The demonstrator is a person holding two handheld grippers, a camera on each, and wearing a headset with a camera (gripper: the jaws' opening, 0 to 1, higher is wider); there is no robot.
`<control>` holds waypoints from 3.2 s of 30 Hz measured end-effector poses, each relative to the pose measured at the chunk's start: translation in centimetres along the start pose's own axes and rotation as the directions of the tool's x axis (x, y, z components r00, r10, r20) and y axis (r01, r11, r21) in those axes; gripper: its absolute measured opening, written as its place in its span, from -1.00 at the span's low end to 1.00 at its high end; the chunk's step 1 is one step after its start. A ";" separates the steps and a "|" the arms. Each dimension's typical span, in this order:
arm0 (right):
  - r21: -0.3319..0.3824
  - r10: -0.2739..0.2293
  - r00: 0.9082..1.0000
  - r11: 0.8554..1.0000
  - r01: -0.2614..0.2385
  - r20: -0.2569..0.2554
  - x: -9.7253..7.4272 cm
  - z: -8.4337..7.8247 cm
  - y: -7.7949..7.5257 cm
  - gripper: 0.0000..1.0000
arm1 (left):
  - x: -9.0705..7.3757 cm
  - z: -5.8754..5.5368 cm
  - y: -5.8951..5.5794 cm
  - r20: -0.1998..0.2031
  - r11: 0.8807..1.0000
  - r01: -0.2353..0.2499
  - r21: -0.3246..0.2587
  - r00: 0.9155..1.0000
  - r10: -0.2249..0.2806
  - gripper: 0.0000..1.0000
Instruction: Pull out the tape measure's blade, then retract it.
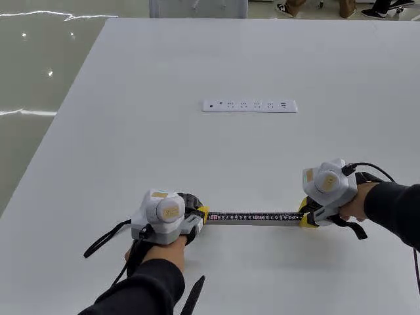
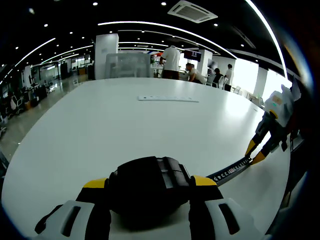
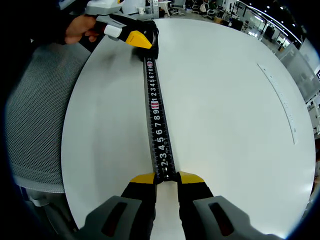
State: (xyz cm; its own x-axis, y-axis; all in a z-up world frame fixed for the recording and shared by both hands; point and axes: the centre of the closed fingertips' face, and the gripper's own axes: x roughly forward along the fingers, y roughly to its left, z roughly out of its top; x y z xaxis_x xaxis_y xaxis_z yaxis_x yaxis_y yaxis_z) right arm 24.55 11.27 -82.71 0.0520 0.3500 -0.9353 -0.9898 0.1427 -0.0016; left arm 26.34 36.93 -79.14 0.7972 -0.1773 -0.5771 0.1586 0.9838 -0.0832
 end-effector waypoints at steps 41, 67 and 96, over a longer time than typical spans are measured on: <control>0.012 0.004 1.000 1.000 -0.004 0.022 1.1 2.9 0.1 -0.78 | 0.0 -0.1 0.0 -0.022 1.000 0.028 -0.014 0.999 -0.028 0.18; -0.002 0.009 0.999 1.000 -0.009 0.031 1.8 4.9 0.6 -0.78 | 0.0 -0.2 -0.1 -0.036 0.999 0.045 -0.023 0.998 -0.046 0.18; -0.005 0.001 0.999 1.000 -0.001 0.055 3.0 7.4 0.9 -0.79 | 0.0 -0.1 -0.1 -0.043 0.998 0.050 -0.031 0.998 -0.052 0.18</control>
State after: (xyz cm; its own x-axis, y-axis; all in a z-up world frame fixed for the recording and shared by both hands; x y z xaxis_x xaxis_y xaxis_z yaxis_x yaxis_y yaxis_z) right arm 24.77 19.32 -82.87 0.0577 0.4003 -0.9146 -0.9905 0.1373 -0.0025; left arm 26.22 36.86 -79.24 0.7621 -0.2268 -0.6064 0.1804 0.9739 -0.1375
